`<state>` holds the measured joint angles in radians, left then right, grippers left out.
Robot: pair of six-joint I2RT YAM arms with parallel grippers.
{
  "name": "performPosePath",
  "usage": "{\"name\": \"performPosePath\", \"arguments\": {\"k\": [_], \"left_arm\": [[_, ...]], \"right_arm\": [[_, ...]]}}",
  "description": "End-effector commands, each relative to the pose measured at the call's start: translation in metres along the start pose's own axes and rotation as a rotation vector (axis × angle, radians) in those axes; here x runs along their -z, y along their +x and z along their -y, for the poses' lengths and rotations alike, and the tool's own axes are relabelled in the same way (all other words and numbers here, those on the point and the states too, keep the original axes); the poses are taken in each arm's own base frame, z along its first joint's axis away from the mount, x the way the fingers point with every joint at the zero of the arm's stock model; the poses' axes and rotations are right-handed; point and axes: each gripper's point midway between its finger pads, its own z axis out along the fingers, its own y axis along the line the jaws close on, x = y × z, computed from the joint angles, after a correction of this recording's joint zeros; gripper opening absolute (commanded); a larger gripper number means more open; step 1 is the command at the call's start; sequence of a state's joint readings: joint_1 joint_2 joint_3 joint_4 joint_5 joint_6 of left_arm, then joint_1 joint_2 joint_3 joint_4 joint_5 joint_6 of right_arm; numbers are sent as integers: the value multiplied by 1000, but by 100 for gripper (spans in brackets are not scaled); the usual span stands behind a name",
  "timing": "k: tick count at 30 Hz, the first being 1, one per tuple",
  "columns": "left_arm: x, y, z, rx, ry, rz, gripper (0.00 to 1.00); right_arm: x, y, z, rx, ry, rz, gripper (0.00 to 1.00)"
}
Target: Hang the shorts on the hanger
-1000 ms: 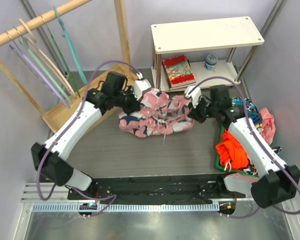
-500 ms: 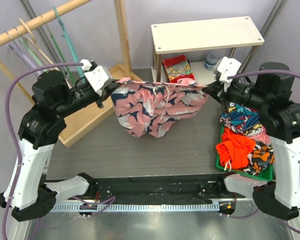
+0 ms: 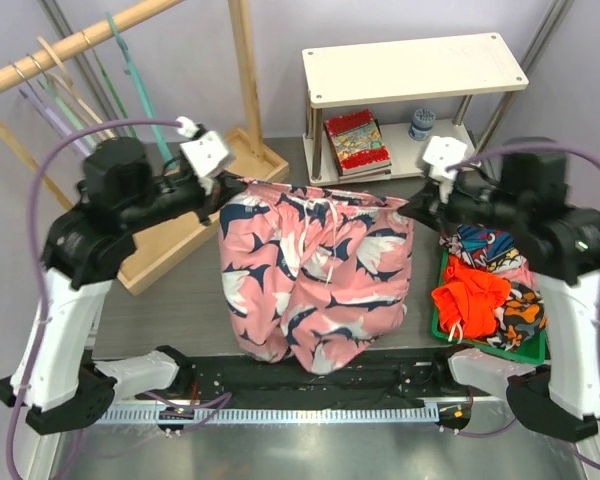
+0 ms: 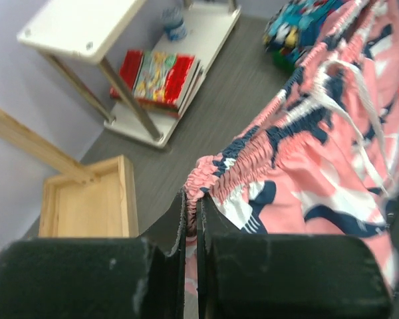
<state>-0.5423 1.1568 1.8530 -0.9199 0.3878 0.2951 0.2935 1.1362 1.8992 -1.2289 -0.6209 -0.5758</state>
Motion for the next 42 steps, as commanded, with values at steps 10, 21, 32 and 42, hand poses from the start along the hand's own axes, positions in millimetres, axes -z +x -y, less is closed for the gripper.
{"name": "performPosePath", "arguments": {"k": [10,21,32,42], "left_arm": [[-78,159,-14,-103,-97,-249,0],[-49,259,87,-105,187,-410,0],[-111,70,-119,-137,-413,-144,0],[-46,114,9,-187,62,-122,0]], "right_arm": [[-104,134,44,-66,-46,-296,1],[-120,209,-36,-262,-209,-388,1],[-132,51,147,-70,177,-182,1],[-73,95,16,-141,-92,-206,1]]}}
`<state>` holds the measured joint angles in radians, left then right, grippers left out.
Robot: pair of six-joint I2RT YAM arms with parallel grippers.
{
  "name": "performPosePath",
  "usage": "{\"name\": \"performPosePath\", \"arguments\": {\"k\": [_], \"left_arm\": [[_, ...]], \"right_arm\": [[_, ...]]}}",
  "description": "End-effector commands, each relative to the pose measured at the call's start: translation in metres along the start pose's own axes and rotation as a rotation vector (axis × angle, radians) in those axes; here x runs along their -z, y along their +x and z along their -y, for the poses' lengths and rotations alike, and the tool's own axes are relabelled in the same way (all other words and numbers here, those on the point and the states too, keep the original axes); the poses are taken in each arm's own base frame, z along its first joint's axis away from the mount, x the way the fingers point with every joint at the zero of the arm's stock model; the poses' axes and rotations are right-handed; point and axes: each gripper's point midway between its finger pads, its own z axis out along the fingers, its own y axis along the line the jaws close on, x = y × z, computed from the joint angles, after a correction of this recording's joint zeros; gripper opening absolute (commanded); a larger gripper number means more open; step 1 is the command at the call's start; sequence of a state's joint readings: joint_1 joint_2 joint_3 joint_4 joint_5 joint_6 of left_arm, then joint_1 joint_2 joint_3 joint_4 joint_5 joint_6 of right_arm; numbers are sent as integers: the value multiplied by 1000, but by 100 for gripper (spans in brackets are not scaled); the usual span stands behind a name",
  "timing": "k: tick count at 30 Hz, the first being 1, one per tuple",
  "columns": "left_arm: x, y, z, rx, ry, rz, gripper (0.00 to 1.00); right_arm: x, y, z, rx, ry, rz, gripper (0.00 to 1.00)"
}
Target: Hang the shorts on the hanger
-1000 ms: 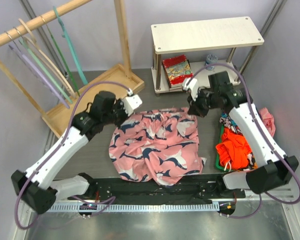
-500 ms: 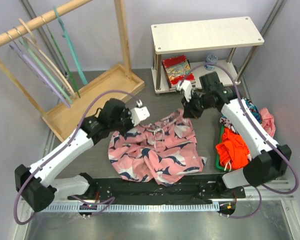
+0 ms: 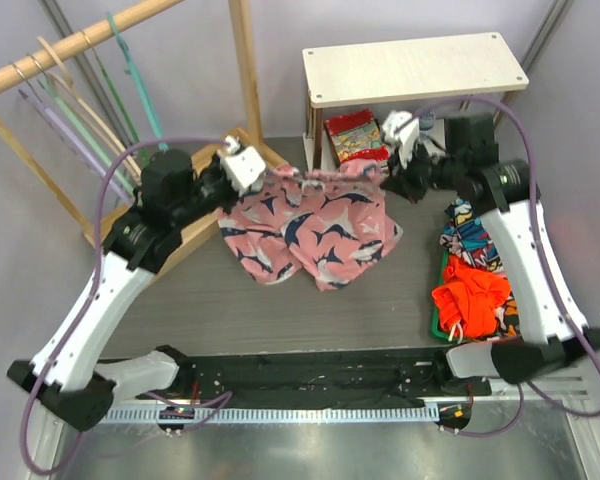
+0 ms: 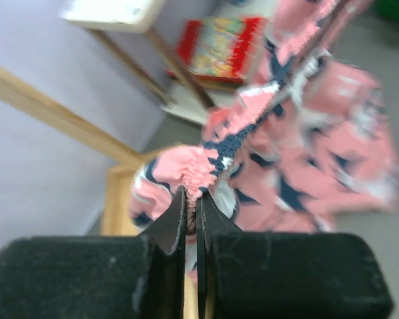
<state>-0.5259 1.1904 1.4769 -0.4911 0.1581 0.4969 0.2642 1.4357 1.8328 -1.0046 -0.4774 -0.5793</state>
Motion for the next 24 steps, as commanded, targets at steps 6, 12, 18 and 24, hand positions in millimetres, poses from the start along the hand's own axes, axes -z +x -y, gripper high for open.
{"name": "performPosePath", "arguments": {"k": [6,12,18,24], "left_arm": [[79,123,182,81,621,-256,0],[64,175,211,227,645,-525,0],[16,225,202,372,551,-720,0],[-10,268,208,378,499,-798,0]], "right_arm": [[10,151,-165,-276,-438,-244,1],[-21,181,-164,-354,-459,-391,1],[-71,235,-144,-413,-474,-612,1],[-102,270,-135,-449,-450,-687,1]]}}
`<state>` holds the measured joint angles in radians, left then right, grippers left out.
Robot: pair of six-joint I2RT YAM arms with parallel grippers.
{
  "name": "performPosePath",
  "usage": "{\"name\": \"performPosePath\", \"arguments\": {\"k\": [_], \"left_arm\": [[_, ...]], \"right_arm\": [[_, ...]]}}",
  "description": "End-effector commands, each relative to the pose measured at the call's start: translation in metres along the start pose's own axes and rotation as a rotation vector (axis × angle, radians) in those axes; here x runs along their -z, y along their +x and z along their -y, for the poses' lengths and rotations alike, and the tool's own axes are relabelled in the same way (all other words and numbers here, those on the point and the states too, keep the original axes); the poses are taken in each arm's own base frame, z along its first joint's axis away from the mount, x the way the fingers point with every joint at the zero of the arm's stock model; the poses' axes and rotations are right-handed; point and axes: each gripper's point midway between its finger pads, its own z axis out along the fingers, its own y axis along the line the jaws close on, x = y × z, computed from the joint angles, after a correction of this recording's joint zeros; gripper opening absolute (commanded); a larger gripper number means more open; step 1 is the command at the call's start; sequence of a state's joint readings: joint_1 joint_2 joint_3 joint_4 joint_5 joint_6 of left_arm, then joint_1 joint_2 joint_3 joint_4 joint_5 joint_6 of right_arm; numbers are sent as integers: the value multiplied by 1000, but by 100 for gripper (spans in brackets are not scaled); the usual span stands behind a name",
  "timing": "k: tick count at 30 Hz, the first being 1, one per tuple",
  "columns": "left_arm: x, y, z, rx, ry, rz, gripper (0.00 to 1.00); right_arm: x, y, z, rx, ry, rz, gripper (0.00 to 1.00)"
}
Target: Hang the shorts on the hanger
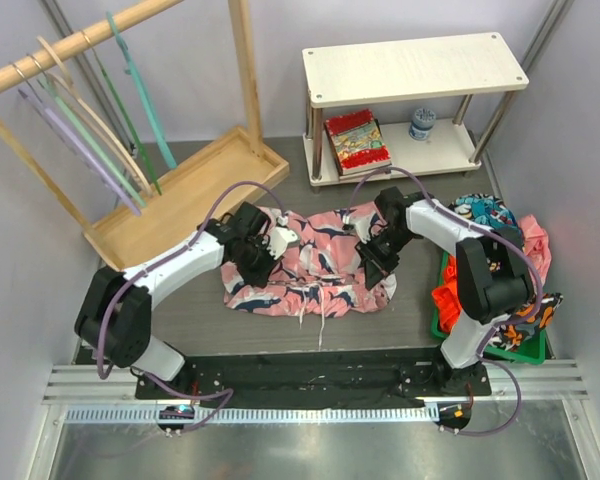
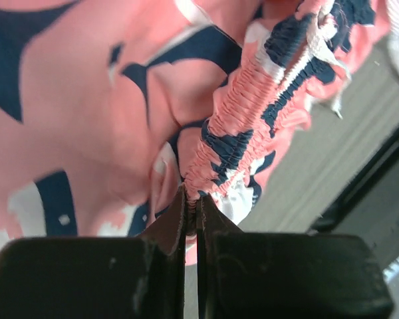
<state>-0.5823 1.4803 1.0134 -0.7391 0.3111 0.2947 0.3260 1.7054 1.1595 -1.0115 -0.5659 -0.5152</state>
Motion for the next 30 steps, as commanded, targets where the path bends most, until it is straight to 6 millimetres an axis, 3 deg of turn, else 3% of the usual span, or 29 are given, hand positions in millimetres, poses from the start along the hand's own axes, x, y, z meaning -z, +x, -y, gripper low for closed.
{"name": "performPosePath", "arguments": {"k": [1,2,3,4,5,6,8,9,10,11,12,13,16,22,24,25,28,29,30], "left_arm": [[-16,-10,-23,26,-85,28,2],[-22,-8,-27,28,-94,16,4],[-25,-7,-28,29,-95,9,7],[-26,-7,-28,24,-92,5,17],[-25,-6,-24,9,-72,3,21],[-18,-13,-22,-10,-67,27,29],[-3,-25,-11,-59,-51,67,38],[17,-37,-6,-90,-60,116,45],[29,-45,1,-112,-56,152,55],[41,-53,5,-125,-53,188,61],[66,-69,12,-144,-59,256,65],[79,-76,15,-156,-63,286,76],[129,-102,25,-249,-80,383,93],[227,-164,25,-256,-226,617,97],[263,-183,15,-212,-319,724,100],[285,-194,10,-185,-368,801,100],[339,-208,1,-122,-492,962,100],[373,-212,-2,-85,-568,1054,100],[390,-214,-2,-70,-596,1107,100]], "right_arm": [[-9,-4,27,-1,84,2,4],[-11,-3,30,-12,97,1,9],[-12,-3,34,-8,115,6,21],[-11,-3,32,-5,117,9,27],[-7,-6,32,-9,129,23,35],[-2,-9,30,-5,140,33,48],[23,-27,22,34,176,107,59],[33,-30,15,33,182,124,73],[55,-46,6,70,208,192,78],[66,-53,1,80,219,220,79],[76,-57,-6,75,222,243,82],[94,-70,-12,97,239,298,83],[137,-96,-33,129,287,440,84],[214,-157,-51,119,382,703,86],[215,-175,-43,101,376,711,87],[232,-189,-51,123,374,757,87],[245,-219,-61,153,317,827,88],[253,-231,-64,152,304,875,91],[258,-238,-69,162,273,903,93]]}}
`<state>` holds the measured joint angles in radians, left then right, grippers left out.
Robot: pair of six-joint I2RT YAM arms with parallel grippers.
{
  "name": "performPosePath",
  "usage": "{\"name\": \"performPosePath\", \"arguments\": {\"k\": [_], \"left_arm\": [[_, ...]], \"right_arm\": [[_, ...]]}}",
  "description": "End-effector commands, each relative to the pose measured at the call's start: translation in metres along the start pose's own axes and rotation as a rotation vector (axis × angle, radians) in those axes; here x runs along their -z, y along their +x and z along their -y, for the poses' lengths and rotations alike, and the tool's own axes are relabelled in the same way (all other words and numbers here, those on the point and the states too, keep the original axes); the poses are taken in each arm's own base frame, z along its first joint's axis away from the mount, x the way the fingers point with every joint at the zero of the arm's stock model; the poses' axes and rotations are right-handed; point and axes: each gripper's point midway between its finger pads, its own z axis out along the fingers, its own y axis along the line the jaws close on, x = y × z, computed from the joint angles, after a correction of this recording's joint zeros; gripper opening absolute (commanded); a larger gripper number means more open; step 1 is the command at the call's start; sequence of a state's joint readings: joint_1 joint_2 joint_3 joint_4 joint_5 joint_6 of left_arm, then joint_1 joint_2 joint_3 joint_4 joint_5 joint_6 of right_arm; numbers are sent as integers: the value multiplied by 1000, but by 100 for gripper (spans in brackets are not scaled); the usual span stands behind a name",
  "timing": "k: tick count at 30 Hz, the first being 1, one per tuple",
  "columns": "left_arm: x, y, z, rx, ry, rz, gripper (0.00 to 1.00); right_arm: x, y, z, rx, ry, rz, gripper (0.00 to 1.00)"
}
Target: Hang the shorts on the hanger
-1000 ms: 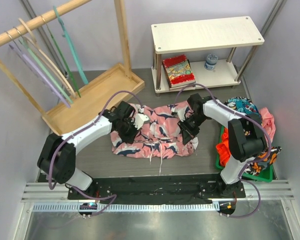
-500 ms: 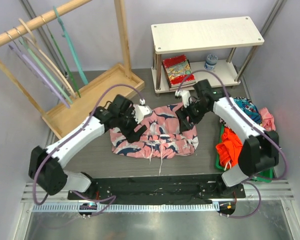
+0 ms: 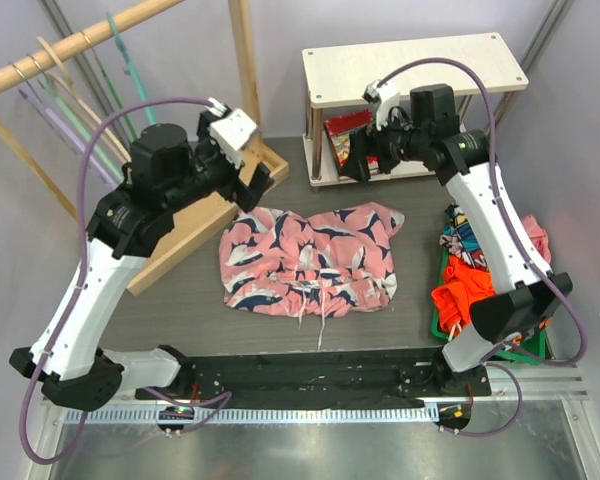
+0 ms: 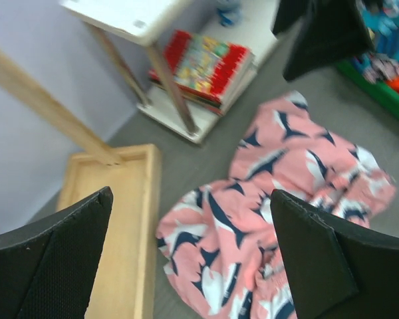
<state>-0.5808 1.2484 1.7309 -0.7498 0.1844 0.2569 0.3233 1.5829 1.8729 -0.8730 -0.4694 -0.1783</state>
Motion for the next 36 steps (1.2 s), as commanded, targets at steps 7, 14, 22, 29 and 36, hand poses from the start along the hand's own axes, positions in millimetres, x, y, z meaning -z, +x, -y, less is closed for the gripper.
{"name": "performPosePath", "arguments": {"k": [7,14,22,29,36], "left_arm": [[131,-135,-119,130,-622,465,100],[202,-137,-159,169,-835,544,100],[231,-99,-163,206,-941,512,100],[242,-82,-158,237,-968,507,100],[232,-76,-158,254,-937,501,100]], "right_arm": [[2,-137,-33,-235,-235,525,100],[-37,-190,-117,-62,-282,640,100],[-92,-207,-216,32,-234,699,100],[-104,-217,-254,71,-199,775,100],[-129,-216,-251,30,-137,797,100]]}}
